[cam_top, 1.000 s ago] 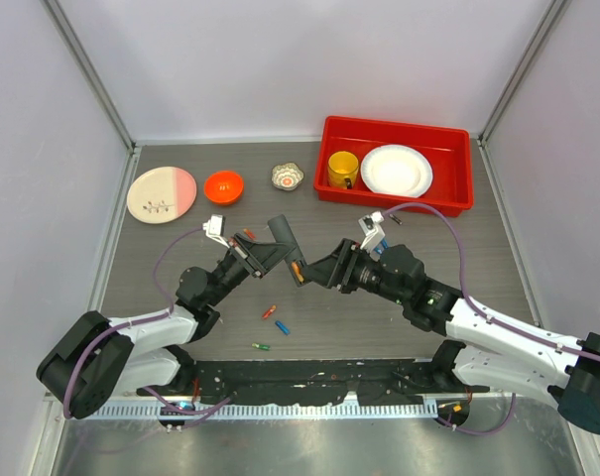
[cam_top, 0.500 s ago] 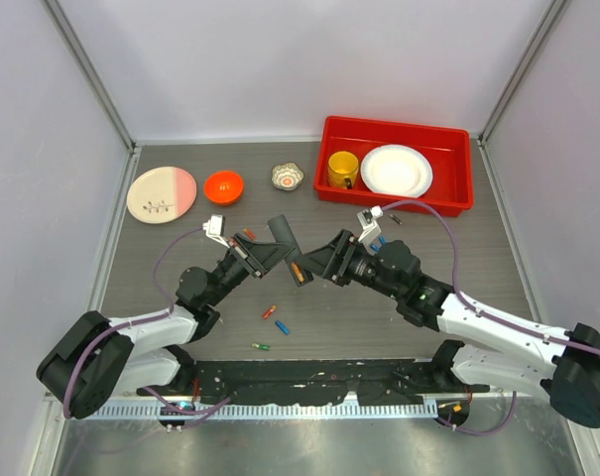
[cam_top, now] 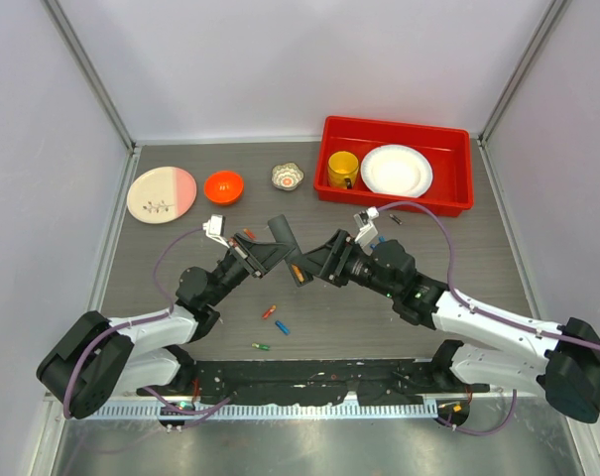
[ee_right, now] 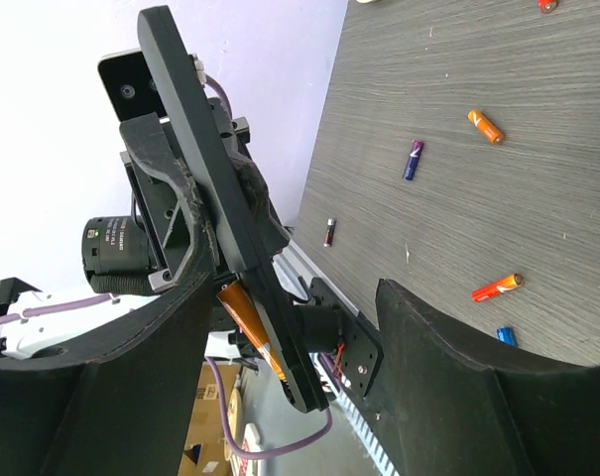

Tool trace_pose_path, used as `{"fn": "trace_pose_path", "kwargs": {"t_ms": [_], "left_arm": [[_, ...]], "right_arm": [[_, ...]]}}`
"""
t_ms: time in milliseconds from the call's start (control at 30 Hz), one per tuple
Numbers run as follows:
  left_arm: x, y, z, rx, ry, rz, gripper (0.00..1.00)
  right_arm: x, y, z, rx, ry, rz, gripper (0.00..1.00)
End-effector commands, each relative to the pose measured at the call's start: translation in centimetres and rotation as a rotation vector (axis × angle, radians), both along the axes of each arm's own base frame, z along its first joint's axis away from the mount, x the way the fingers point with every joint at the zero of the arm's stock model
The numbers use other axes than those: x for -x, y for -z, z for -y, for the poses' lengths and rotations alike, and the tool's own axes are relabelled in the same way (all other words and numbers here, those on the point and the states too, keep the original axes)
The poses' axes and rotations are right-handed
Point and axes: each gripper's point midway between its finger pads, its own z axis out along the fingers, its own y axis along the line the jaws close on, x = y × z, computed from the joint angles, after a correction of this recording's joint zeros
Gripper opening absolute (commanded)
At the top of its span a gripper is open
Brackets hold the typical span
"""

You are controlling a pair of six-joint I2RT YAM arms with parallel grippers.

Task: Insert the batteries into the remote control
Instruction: Adjust the battery in the remote control.

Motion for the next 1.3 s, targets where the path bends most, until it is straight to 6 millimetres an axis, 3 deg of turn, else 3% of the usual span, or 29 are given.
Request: {"fn": "trace_pose_path", "kwargs": {"t_ms": [0, 367, 633, 1267], "left_arm": [[1.9, -6.5, -1.5, 0.164, -0.008, 0.237, 0.00], [1.9, -6.2, -1.4, 0.158, -0.007, 0.231, 0.00], [1.9, -6.3, -1.4, 0.159, -0.006, 0.235, 0.00], [1.9, -6.2, -1.8, 0.164, -0.026, 0.232, 0.00]], "right_arm": [[-0.5, -2.5, -0.4, -0.076, 0.006, 0.030, 0.72], [-0.8, -3.1, -0.5, -0.081, 0.010, 0.039, 0.73], [-0.7, -2.3, -1.0, -0.068, -0.018, 0.021, 0.72], [-0.3, -1.7, 0.1, -0.072, 0.011, 0.006, 0.70]]}}
